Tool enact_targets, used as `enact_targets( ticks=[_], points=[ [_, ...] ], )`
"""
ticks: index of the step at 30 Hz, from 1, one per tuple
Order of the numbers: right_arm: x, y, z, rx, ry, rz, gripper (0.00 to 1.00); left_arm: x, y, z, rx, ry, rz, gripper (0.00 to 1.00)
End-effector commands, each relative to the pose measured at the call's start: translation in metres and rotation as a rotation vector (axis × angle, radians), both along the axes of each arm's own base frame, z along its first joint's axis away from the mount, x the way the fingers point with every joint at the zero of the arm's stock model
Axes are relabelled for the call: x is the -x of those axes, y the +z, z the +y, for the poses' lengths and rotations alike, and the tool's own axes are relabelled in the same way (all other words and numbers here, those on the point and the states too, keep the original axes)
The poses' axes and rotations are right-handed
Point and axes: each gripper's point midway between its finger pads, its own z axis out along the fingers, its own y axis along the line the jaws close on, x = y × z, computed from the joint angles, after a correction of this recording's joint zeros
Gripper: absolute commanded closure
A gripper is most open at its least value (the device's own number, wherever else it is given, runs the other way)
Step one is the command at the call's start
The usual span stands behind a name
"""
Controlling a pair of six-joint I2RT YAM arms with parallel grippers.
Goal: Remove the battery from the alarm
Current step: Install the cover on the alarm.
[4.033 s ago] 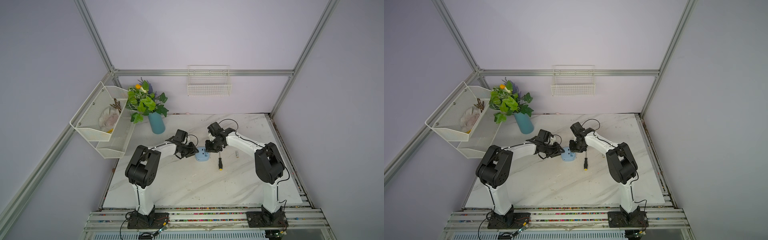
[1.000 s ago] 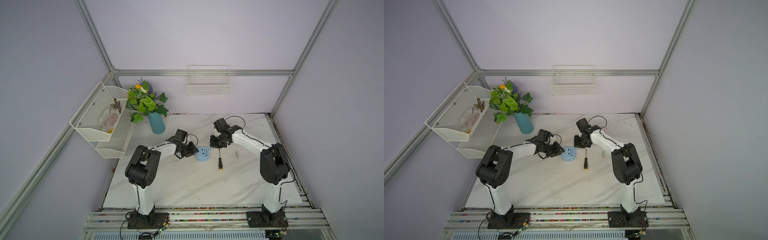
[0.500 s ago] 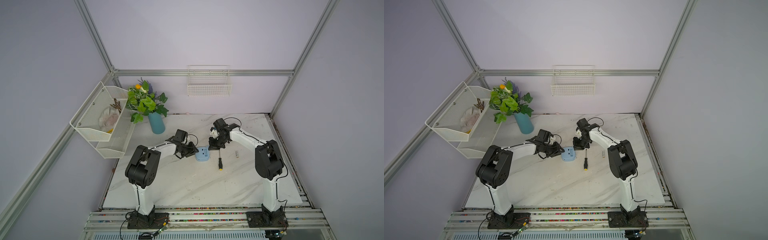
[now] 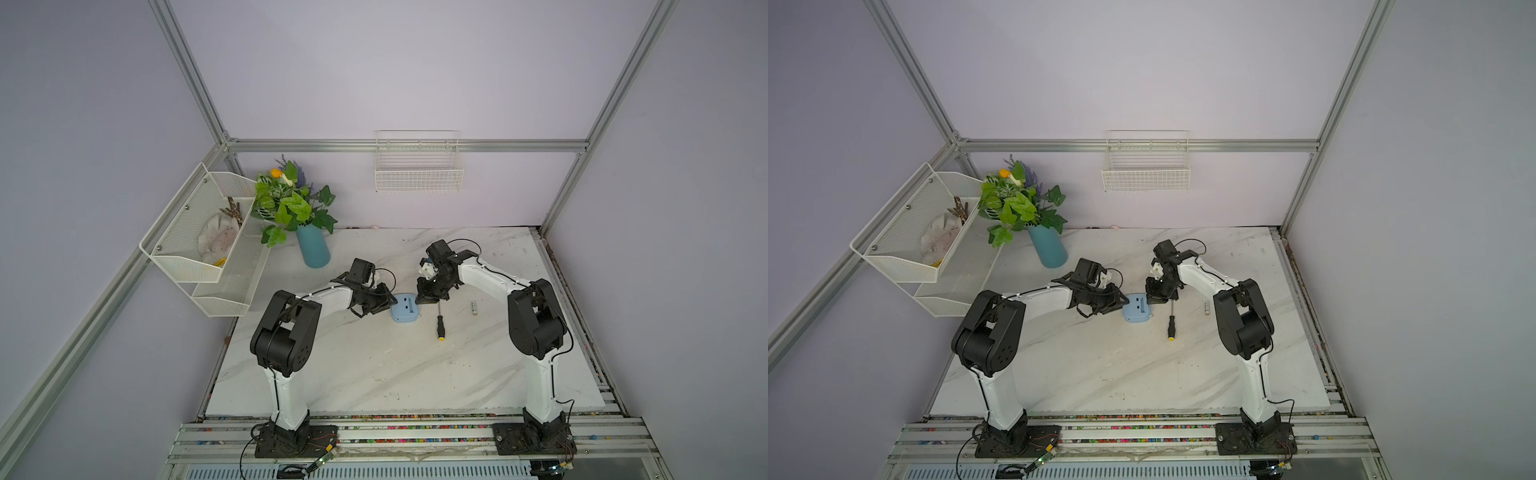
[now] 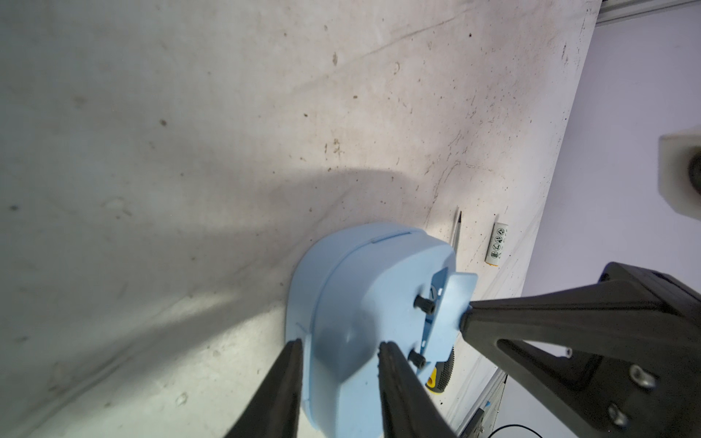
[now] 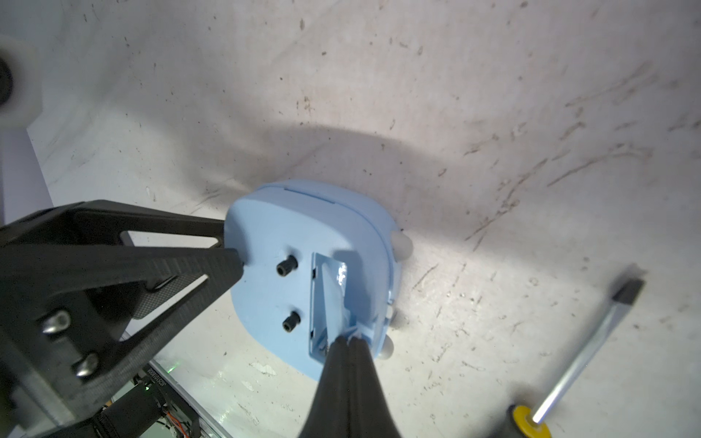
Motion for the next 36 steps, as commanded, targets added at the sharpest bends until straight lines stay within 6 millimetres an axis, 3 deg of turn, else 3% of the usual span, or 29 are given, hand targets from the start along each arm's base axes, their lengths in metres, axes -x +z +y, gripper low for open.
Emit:
enact_targets(
  ticks=[1, 22, 31, 36],
  points=[
    [-0.001, -0.009, 0.001, 0.006, -0.01, 0.011, 1.0, -0.001, 0.003, 0.001, 0.013, 0.0, -0.003, 0.62],
    [0.001, -0.012, 0.007, -0.057, -0.03, 0.065, 1.0, -0.001, 0.002, 0.001, 0.015, 0.001, -0.001, 0.62],
    [-0.006, 0.002, 0.001, -0.089, -0.051, 0.05, 1.0, -0.001, 0.003, 0.001, 0.015, 0.001, -0.003, 0.62],
    [-0.001, -0.005, 0.001, -0.086, -0.052, 0.066, 1.0, 0.0, 0.002, 0.001, 0.014, 0.001, -0.001, 0.62]
  ],
)
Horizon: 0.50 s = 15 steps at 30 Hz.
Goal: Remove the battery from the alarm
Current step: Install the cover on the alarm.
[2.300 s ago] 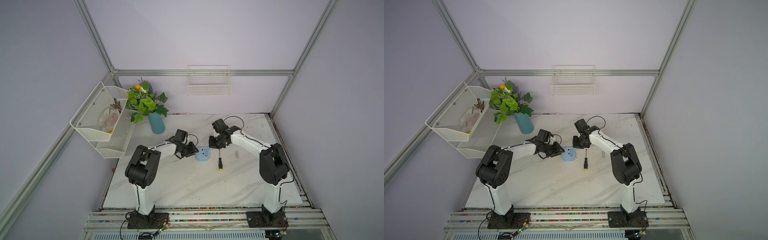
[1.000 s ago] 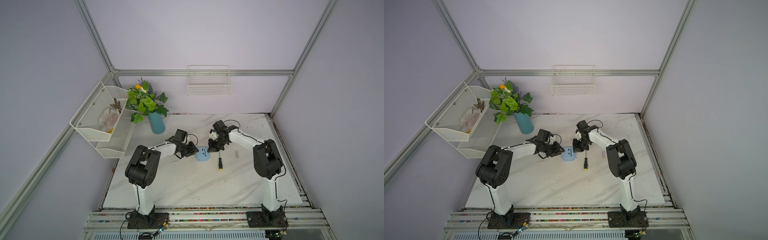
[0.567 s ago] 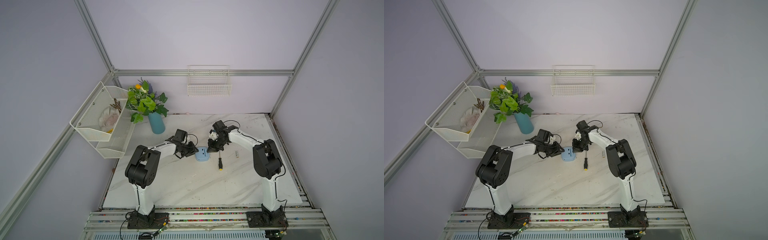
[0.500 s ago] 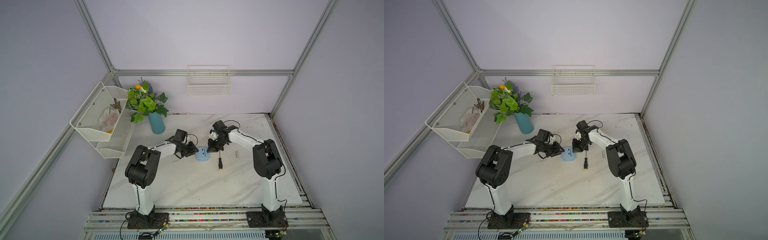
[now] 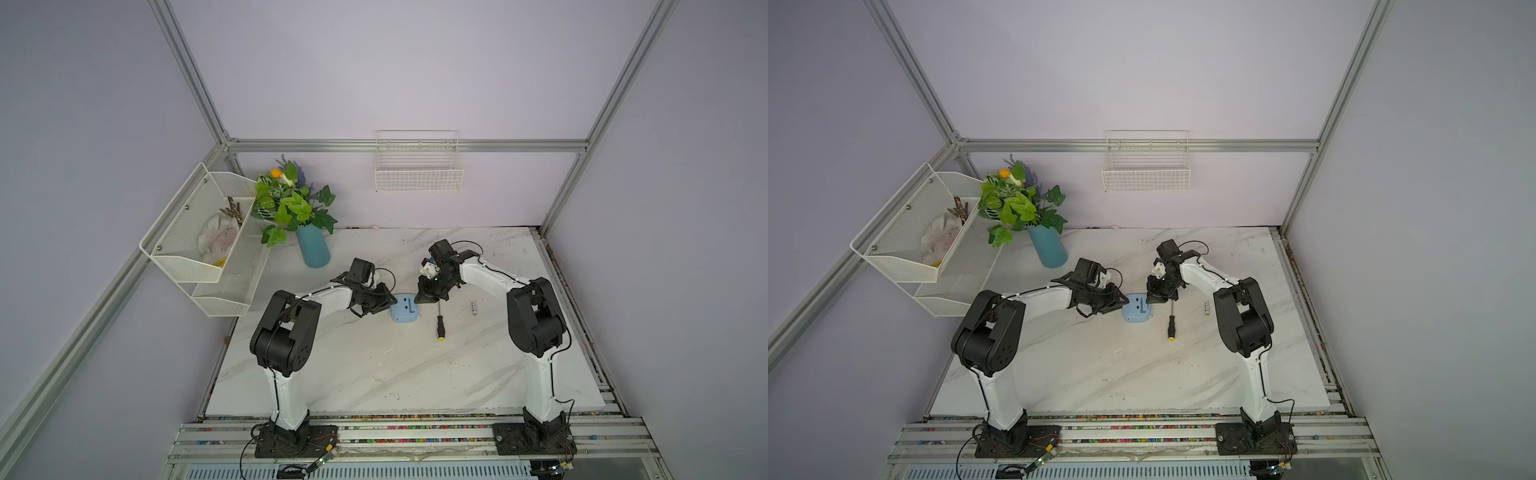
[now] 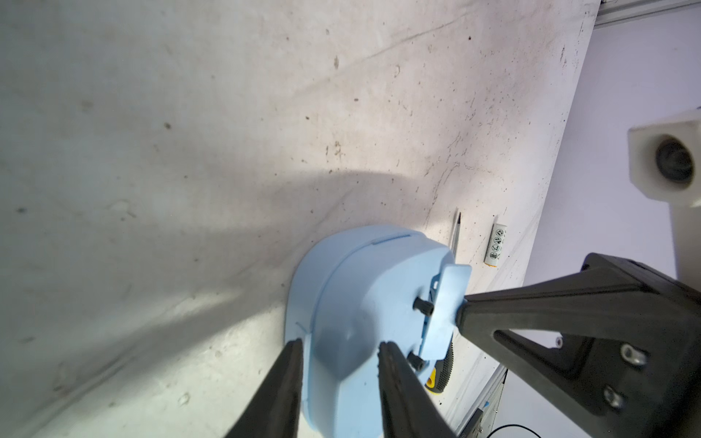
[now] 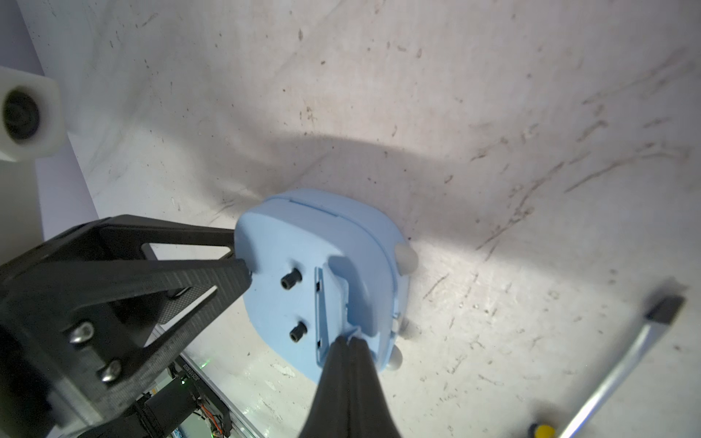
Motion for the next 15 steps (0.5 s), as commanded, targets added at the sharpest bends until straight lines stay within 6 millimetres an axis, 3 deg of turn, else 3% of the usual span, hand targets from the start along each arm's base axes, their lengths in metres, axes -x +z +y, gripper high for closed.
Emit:
enact_targets(
  ticks=[1, 15],
  points=[
    [0.0043, -0.0041, -0.0005, -0.013, -0.008, 0.015, 1.0, 0.0001, 0.002, 0.0005, 0.012, -0.002, -0.003, 0.62],
    [0.0051, -0.0061, 0.0008, -0.024, -0.022, 0.026, 1.0, -0.0002, 0.0023, 0.0005, 0.013, 0.0, -0.004, 0.62]
  ],
)
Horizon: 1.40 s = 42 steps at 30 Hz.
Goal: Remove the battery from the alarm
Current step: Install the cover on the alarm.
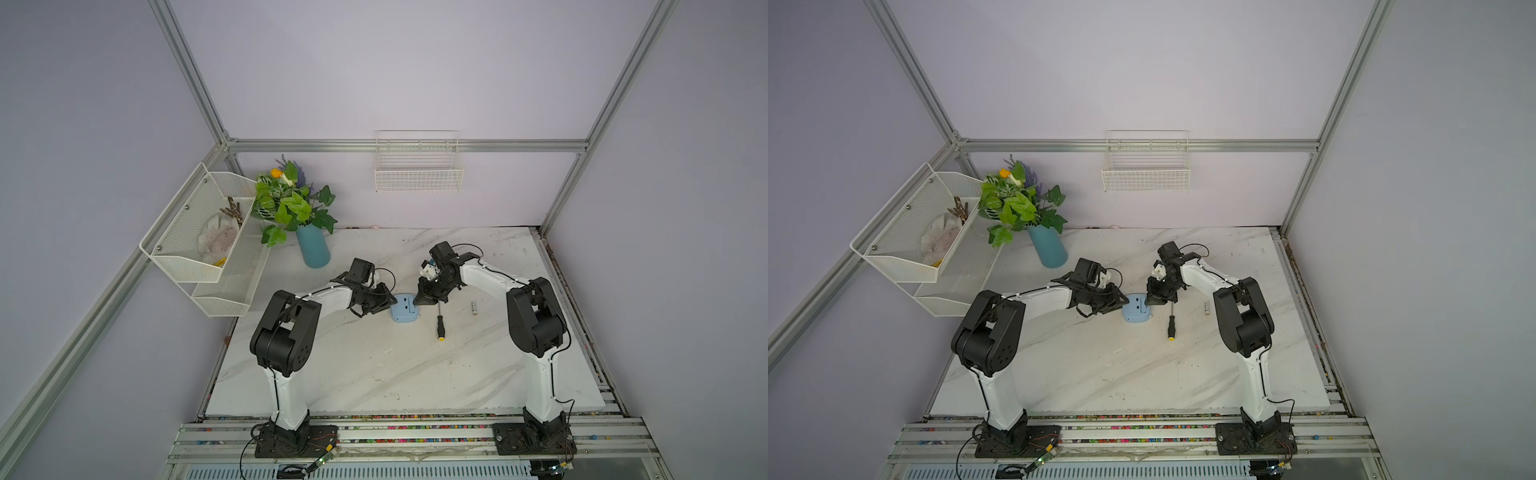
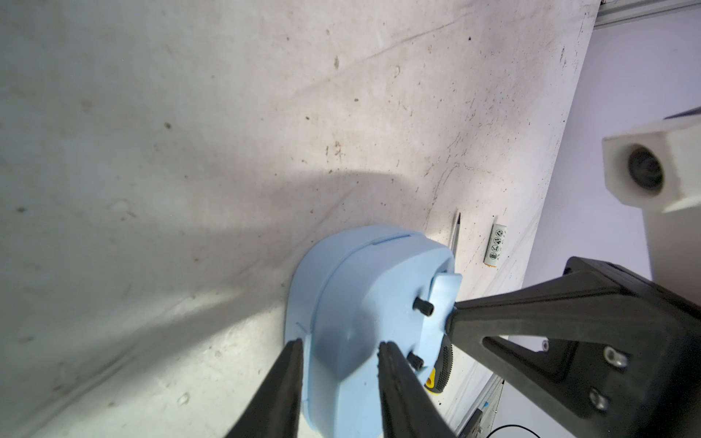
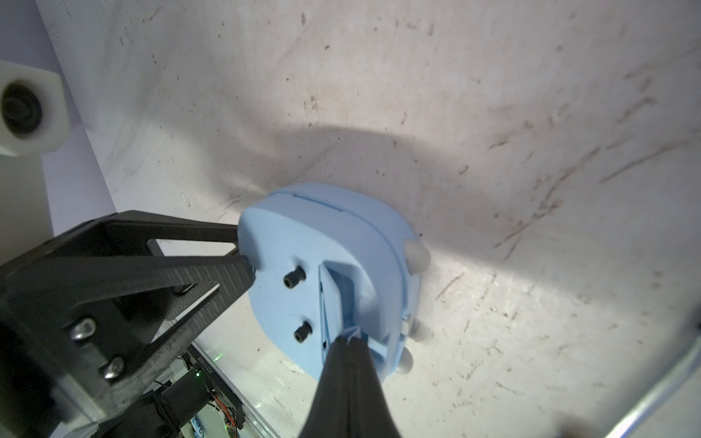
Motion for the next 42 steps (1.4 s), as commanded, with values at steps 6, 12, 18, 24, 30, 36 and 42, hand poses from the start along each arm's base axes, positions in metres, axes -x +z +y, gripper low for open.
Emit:
enact_targets(
  ticks=[6, 12, 18, 24, 30, 36, 42],
  points=[
    [-0.003, 0.001, -0.007, 0.008, -0.032, -0.004, 1.0, 0.0, 0.003, 0.0, 0.013, -0.002, -0.006, 0.62],
    [-0.004, 0.006, -0.01, 0.003, -0.044, -0.007, 1.0, 0.0, 0.003, 0.0, 0.013, -0.002, -0.006, 0.62],
    [-0.005, 0.008, -0.012, 0.005, -0.052, -0.011, 1.0, 0.0, 0.003, 0.001, 0.013, -0.002, -0.006, 0.63],
    [-0.003, 0.006, -0.011, -0.001, -0.051, -0.006, 1.0, 0.0, 0.004, 0.0, 0.016, -0.001, -0.007, 0.63],
    [-0.003, 0.005, -0.009, -0.015, -0.051, 0.0, 1.0, 0.0, 0.003, 0.0, 0.016, -0.001, -0.007, 0.63],
    [-0.004, 0.008, -0.007, -0.021, -0.047, -0.004, 1.0, 0.0, 0.003, 0.0, 0.015, -0.001, -0.005, 0.63],
    [-0.005, 0.011, -0.007, -0.025, -0.043, -0.007, 1.0, 0.0, 0.002, 0.0, 0.014, -0.001, -0.003, 0.63]
  ],
)
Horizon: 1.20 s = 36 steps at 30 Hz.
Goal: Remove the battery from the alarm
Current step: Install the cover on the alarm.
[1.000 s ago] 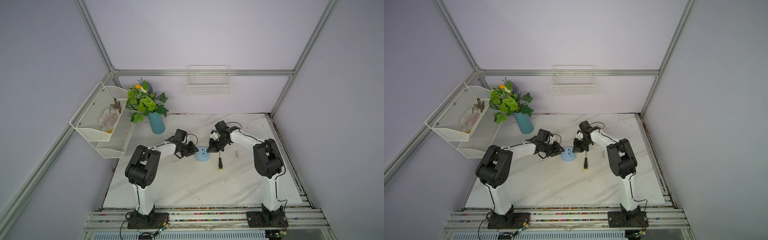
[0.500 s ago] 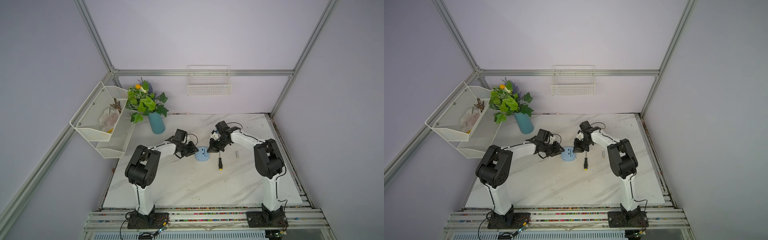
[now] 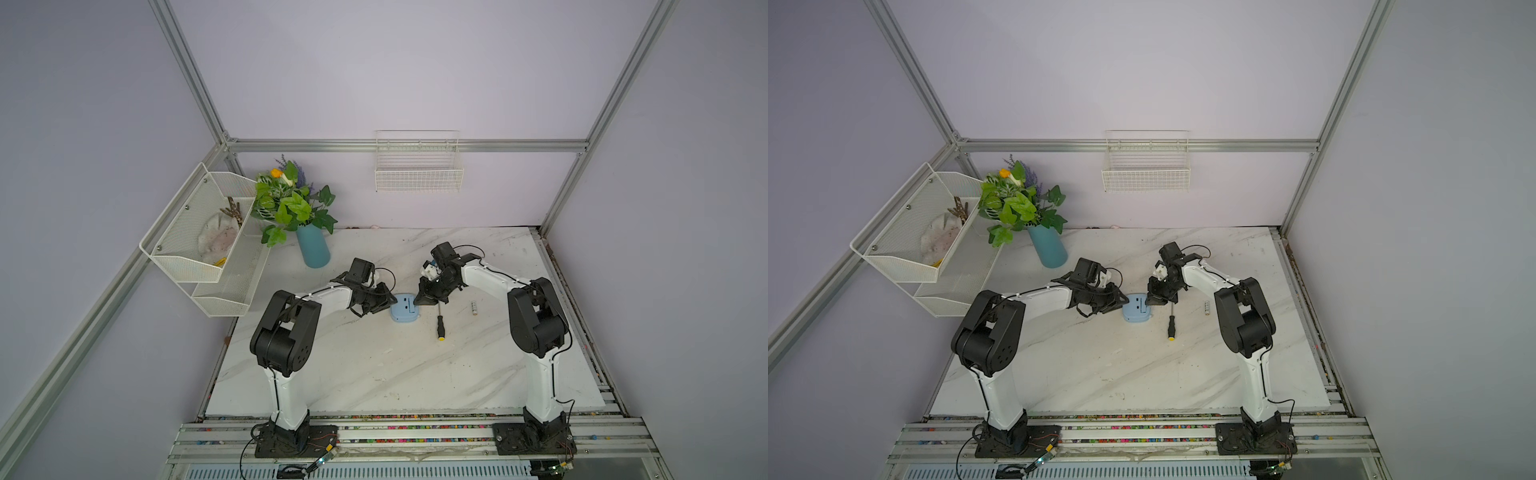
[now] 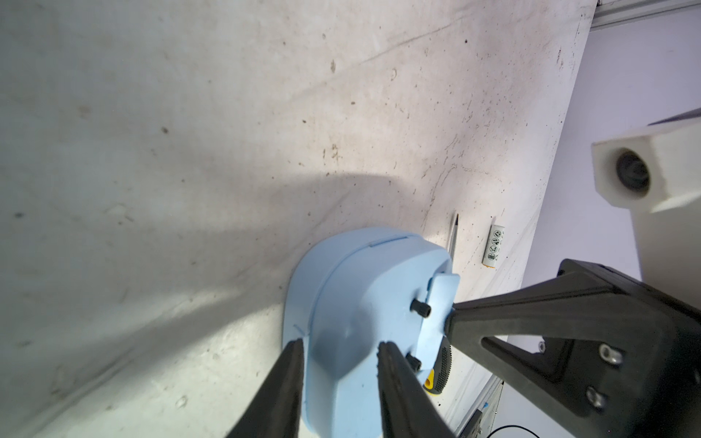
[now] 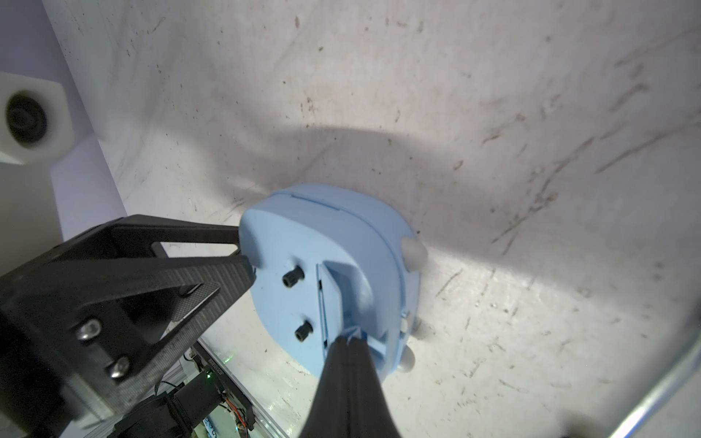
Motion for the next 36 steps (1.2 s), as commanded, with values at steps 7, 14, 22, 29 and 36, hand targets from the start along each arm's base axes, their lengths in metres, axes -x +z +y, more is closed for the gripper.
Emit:
enact_targets(
  ticks=[7, 14, 22, 29, 36],
  points=[
    [-0.003, 0.012, -0.004, -0.004, -0.005, -0.026, 1.0, 0.001, 0.001, 0.001, 0.012, -0.002, 0.002, 0.63],
    [-0.004, 0.013, -0.004, -0.004, -0.003, -0.029, 1.0, 0.001, 0.001, 0.0, 0.013, -0.003, 0.003, 0.63],
    [-0.005, 0.016, -0.006, -0.004, -0.003, -0.036, 1.0, 0.001, 0.002, 0.001, 0.012, -0.002, 0.001, 0.63],
    [-0.004, 0.019, -0.005, -0.016, 0.004, -0.035, 1.0, 0.001, 0.002, 0.0, 0.014, -0.003, -0.001, 0.63],
    [-0.005, 0.021, -0.002, -0.029, 0.008, -0.036, 1.0, 0.001, 0.002, 0.0, 0.014, -0.003, 0.0, 0.63]
  ],
)
